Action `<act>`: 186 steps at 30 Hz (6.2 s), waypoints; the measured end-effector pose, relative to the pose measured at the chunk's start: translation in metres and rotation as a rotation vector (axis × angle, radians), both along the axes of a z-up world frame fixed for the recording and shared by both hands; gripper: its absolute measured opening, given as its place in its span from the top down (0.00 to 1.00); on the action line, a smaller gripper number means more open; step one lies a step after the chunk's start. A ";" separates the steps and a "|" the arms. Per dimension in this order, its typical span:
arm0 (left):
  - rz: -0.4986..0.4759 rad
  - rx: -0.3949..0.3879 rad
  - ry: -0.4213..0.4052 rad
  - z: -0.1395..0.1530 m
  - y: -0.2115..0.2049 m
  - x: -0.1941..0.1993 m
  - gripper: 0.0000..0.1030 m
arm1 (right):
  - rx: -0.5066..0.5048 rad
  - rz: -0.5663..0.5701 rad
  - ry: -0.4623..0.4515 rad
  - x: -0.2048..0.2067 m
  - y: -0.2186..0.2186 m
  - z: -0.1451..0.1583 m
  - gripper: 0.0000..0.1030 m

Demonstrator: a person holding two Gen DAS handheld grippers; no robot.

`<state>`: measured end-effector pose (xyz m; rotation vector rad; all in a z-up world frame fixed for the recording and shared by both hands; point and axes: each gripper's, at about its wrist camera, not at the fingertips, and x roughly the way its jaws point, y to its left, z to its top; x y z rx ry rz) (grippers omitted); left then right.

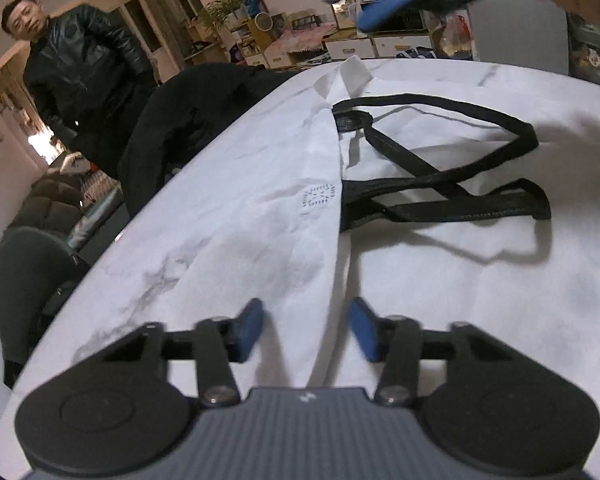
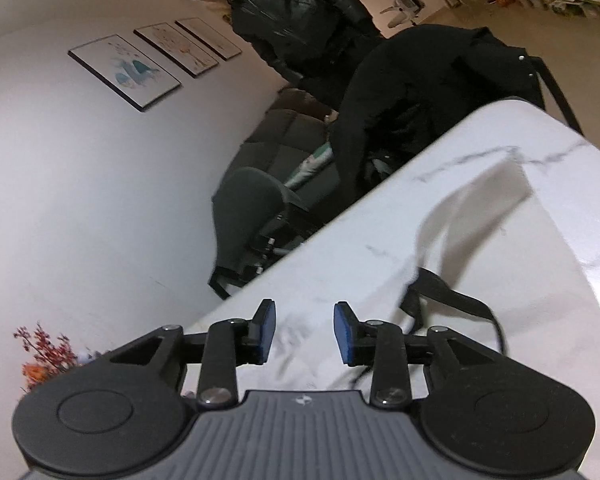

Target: Fold shopping bag

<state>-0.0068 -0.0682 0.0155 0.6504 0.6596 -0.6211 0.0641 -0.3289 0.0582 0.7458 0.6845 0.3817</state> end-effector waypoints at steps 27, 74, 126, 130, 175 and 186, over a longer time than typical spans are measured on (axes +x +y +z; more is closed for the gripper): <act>0.426 -0.685 0.264 0.060 0.072 0.082 0.96 | -0.282 0.408 -0.044 -0.052 0.106 -0.035 0.55; 0.449 -0.645 -0.086 0.078 0.115 0.101 0.16 | -0.352 -0.018 0.012 0.051 0.012 -0.034 0.54; 0.608 -0.629 0.071 -0.018 0.144 0.175 0.86 | -0.874 -0.104 -0.086 0.031 0.000 -0.085 0.89; 0.650 -0.629 0.062 -0.020 0.146 0.173 0.95 | -0.914 -0.081 -0.100 0.035 0.012 -0.085 0.94; 0.626 -0.285 -0.119 0.049 0.136 0.049 0.03 | -0.766 0.028 -0.121 0.021 0.043 -0.027 0.58; 0.584 -0.309 -0.084 0.007 0.113 0.078 0.03 | -0.667 0.393 -0.227 -0.012 0.121 -0.030 0.57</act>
